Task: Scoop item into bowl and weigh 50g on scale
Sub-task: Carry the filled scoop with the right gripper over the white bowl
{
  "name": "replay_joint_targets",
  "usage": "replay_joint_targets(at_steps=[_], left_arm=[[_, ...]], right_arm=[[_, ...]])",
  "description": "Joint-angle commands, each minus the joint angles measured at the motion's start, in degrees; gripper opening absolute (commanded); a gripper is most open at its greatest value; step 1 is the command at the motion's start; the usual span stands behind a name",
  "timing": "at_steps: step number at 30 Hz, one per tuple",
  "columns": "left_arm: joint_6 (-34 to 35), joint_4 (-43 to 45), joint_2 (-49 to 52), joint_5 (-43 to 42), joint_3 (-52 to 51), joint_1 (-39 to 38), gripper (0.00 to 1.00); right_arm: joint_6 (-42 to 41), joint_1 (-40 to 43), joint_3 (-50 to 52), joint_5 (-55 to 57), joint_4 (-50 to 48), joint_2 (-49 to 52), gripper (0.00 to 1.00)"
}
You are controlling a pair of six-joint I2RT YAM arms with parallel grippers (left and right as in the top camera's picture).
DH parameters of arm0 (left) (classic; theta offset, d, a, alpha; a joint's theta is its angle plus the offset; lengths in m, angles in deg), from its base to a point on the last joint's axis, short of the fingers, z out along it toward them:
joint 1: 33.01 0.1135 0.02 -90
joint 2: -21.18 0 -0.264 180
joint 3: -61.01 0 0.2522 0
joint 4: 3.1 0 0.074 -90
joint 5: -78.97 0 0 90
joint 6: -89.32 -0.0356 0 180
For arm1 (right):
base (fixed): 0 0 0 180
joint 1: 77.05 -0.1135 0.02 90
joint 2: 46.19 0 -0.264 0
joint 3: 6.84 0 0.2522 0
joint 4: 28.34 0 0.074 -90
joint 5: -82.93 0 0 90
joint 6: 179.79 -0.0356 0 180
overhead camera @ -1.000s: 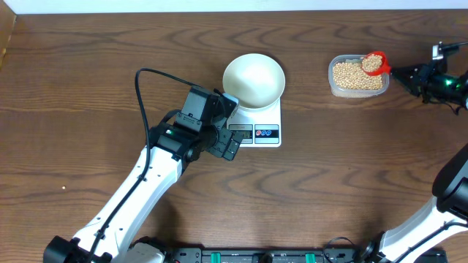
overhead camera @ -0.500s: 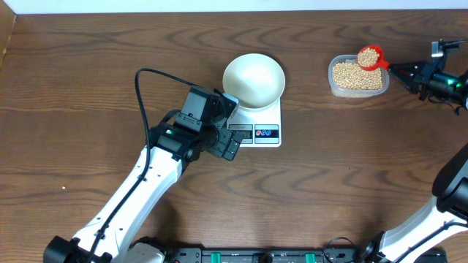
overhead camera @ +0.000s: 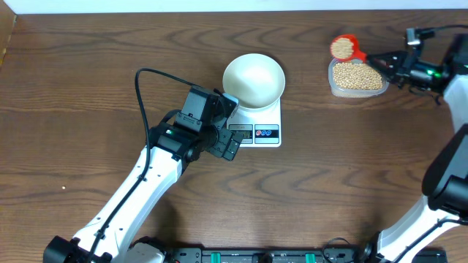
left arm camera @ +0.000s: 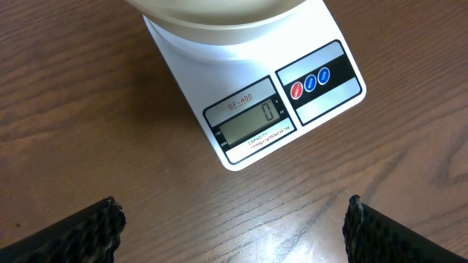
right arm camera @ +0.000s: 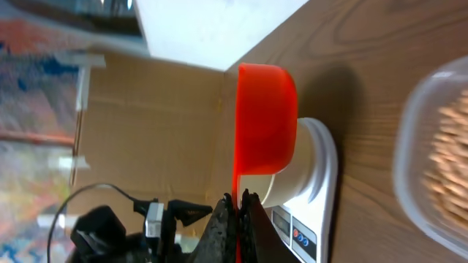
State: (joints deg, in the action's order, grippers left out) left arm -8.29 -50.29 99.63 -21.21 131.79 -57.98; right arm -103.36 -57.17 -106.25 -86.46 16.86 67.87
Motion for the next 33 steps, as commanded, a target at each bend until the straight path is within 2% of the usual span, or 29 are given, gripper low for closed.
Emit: replay_joint_targets(at_steps=[1,7,16,33], left_arm=[[-0.94,-0.15,0.22,0.35,0.55,-0.09,0.98],[-0.94,-0.15,0.22,0.35,0.55,-0.09,0.98],[-0.94,-0.15,0.22,0.35,0.55,-0.09,0.98],[-0.94,-0.17,0.22,0.35,0.55,-0.09,0.98]], right_arm=[[-2.43,-4.13,0.24,-2.6,-2.56,0.59,0.01],[-4.87,-11.17,0.24,-1.46,-8.17,0.59,0.01],[-4.02,-18.78,0.26,5.88,-8.52,0.59,0.01],[17.46,-29.51,0.26,26.62,-8.33,0.59,0.01]])
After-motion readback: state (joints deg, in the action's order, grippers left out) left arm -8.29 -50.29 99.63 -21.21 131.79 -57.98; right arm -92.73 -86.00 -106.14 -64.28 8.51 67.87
